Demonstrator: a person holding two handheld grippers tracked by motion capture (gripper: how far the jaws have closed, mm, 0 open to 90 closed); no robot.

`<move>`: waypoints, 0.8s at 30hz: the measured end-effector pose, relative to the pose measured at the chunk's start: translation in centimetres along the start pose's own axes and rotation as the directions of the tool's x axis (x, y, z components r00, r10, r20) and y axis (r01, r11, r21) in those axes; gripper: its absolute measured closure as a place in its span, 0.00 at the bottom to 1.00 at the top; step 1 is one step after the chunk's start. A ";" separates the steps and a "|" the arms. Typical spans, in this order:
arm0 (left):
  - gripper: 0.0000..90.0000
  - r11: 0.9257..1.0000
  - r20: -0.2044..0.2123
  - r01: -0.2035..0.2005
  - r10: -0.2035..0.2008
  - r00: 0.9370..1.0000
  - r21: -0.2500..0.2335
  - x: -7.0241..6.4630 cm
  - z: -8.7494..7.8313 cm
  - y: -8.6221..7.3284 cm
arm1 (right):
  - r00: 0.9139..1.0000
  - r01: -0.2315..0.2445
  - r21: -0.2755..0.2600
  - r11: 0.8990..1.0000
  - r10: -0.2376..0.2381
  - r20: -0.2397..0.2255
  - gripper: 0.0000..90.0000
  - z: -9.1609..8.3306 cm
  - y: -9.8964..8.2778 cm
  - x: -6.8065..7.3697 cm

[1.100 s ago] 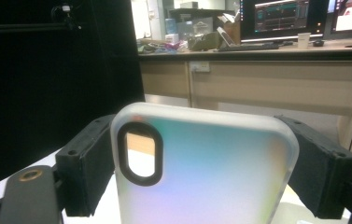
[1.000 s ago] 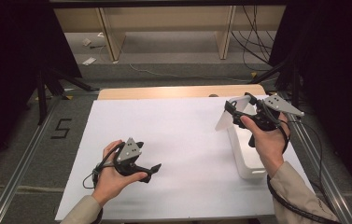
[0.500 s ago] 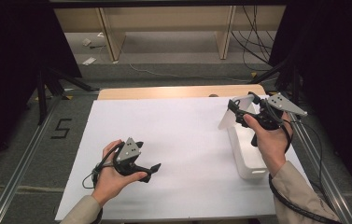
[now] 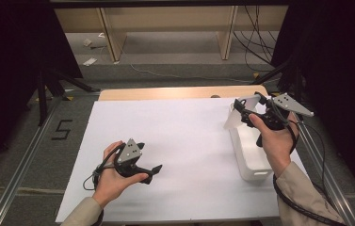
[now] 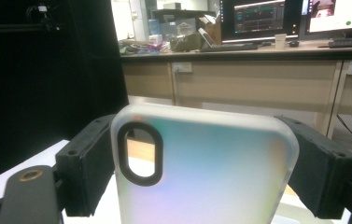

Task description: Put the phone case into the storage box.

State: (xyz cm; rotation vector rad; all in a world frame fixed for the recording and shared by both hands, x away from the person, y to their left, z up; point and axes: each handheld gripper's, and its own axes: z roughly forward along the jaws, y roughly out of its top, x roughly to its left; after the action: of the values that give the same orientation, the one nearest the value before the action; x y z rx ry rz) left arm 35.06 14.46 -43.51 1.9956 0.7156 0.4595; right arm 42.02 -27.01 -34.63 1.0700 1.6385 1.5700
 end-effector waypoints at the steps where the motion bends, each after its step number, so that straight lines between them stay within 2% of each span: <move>1: 0.03 1.000 0.000 0.000 0.000 1.000 0.000 0.0 0.0 0.0 | 1.000 -0.002 0.000 1.000 0.002 0.002 0.20 0.0 0.0 -0.1; 24: 0.03 1.000 0.000 0.001 -0.001 1.000 -0.002 0.0 -0.1 0.0 | 0.999 0.000 0.004 1.000 0.000 0.038 0.20 -0.2 0.0 -0.8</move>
State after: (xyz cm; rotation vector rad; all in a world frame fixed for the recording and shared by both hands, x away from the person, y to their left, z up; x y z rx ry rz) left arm 35.06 14.51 -43.44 1.9935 0.7165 0.4596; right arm 42.25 -27.84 -34.73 1.0948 1.6170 1.5381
